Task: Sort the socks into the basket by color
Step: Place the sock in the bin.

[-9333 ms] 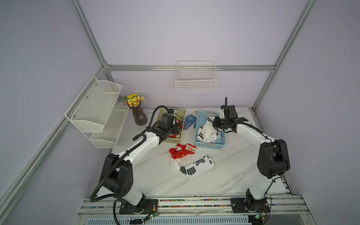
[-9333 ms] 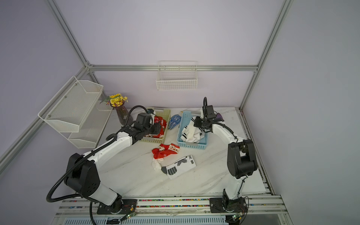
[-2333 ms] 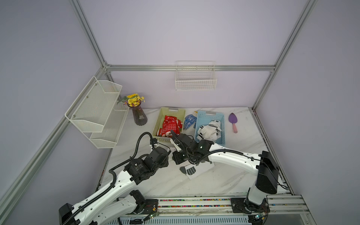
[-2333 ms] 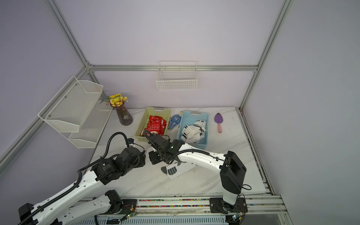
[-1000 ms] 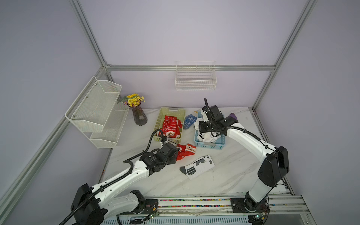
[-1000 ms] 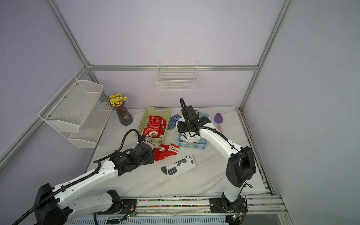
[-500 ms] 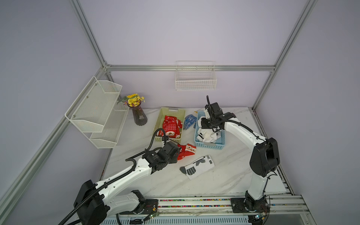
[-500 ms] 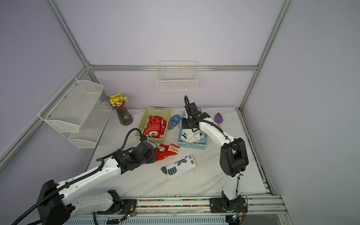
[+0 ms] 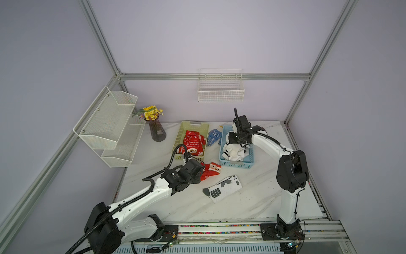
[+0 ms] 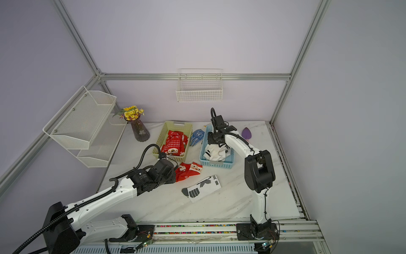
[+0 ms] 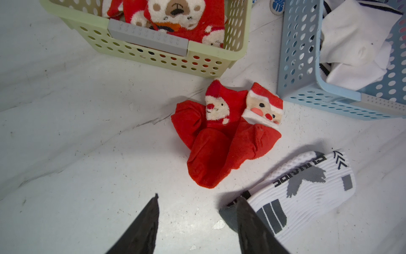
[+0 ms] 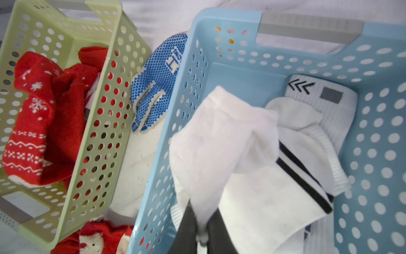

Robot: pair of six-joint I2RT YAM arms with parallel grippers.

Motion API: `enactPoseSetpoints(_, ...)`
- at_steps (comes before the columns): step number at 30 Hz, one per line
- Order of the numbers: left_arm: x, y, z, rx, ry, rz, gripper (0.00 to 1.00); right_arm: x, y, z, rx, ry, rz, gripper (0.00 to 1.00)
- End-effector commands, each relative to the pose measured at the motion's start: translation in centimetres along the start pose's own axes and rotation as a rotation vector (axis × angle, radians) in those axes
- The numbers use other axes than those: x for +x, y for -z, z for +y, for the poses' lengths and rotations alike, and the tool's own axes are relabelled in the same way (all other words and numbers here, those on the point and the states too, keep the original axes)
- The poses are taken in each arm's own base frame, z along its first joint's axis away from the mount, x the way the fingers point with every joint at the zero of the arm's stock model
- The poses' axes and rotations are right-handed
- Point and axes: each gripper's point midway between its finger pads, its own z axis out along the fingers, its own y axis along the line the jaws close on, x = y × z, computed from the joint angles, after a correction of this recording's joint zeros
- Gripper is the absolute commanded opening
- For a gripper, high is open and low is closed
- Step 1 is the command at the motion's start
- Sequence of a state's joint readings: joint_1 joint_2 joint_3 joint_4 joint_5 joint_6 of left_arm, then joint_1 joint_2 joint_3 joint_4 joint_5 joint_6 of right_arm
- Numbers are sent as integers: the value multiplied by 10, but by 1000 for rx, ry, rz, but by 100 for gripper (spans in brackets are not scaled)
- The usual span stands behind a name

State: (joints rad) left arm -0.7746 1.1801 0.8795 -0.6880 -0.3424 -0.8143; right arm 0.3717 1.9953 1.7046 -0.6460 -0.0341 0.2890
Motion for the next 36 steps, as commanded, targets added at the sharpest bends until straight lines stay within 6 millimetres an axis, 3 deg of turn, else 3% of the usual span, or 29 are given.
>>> enactPoseSetpoints(1,-26,13,-16,51,23,-63,56,-9,-11,-8,16,3,-22,12)
enactPoseSetpoints(15,-26,13,-19,59,18,-54,57,-5,-40,-22,22,-36,2,13)
enactPoseSetpoints(22,-23,9,-20,56,11,-39,58,1,-47,-24,25,-49,21,28)
enactPoseSetpoints(29,-19,2,-22,48,-12,-19,58,-7,-27,-22,19,-46,-13,34)
enactPoseSetpoints(36,-19,-7,-26,38,-103,-8,58,-15,18,-15,-10,-49,-79,34)
